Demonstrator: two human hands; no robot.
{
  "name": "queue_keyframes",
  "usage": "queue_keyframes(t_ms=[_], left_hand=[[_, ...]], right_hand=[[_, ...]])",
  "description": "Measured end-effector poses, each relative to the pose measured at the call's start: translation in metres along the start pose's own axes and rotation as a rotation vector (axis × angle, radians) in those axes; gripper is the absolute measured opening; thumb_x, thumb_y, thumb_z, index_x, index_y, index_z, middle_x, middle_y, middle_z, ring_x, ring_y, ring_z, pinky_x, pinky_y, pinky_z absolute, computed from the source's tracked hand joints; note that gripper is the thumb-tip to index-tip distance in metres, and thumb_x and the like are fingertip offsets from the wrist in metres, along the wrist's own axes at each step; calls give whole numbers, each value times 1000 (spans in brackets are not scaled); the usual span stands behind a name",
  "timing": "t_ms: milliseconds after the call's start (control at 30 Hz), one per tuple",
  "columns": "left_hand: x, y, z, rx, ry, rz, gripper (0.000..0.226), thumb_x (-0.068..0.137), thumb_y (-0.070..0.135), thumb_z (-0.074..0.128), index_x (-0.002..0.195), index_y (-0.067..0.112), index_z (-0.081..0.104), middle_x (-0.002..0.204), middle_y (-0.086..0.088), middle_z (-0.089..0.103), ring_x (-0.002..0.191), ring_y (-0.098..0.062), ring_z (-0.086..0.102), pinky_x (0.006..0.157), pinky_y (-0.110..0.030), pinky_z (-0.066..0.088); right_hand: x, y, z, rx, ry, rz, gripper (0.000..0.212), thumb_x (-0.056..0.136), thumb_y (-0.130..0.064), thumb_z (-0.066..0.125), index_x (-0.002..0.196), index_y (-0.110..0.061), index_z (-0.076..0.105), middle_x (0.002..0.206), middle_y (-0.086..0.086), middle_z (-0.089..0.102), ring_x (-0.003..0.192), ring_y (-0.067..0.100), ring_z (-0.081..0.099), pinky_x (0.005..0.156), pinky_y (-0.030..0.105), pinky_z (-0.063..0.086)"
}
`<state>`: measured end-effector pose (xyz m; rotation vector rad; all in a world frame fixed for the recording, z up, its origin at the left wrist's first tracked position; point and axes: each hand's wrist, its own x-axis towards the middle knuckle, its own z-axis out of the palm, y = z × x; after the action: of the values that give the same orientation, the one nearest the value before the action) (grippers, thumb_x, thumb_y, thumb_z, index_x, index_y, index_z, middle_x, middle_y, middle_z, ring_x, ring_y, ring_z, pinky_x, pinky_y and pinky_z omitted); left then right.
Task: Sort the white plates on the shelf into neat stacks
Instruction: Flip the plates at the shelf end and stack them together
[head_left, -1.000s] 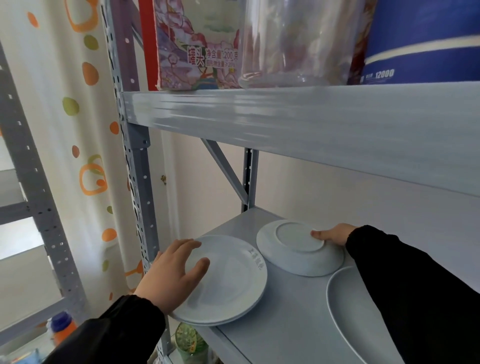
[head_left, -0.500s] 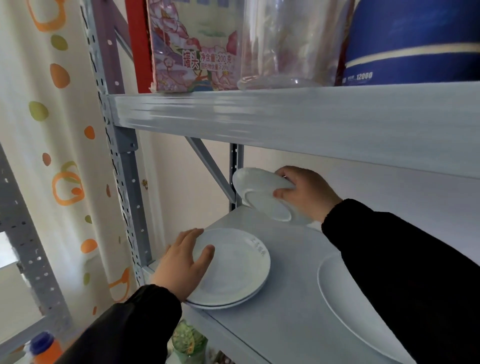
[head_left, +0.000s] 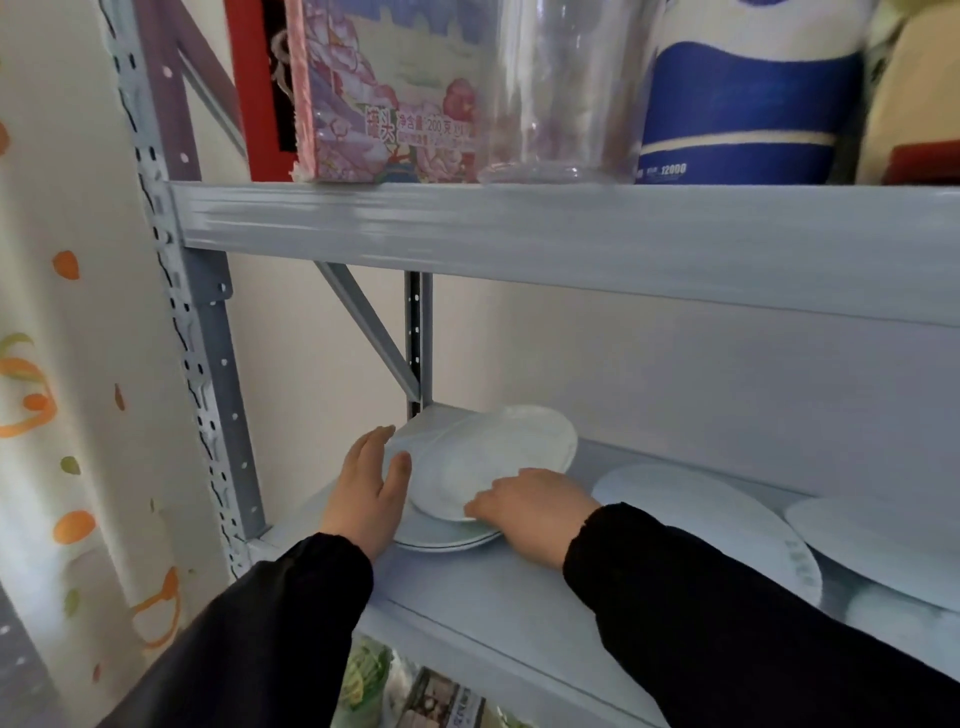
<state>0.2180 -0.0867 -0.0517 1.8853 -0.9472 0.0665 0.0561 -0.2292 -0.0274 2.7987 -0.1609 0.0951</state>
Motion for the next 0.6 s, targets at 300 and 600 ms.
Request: queue_keyframes(t_ms=[300,600], left_hand=[[-32,-35,-44,180,-122,92,69,91,56,29,148,18,33,153,0,34,140,-15,29,117,-35,21],[-50,-35,-58,254,-128,179,69,94,58,31,152,23,24,157,4,25,146,-12,17,117,-29,16]], right_hand=[[4,-34,-20,71,-175,131,35,83,-27,49,117,-20,56,111,4,60,100,28,56,75,35,42],[-4,-40,-28,63,-171,225,84,86,-58,45,155,-32,6,164,4,5,150,29,0,120,50,7]])
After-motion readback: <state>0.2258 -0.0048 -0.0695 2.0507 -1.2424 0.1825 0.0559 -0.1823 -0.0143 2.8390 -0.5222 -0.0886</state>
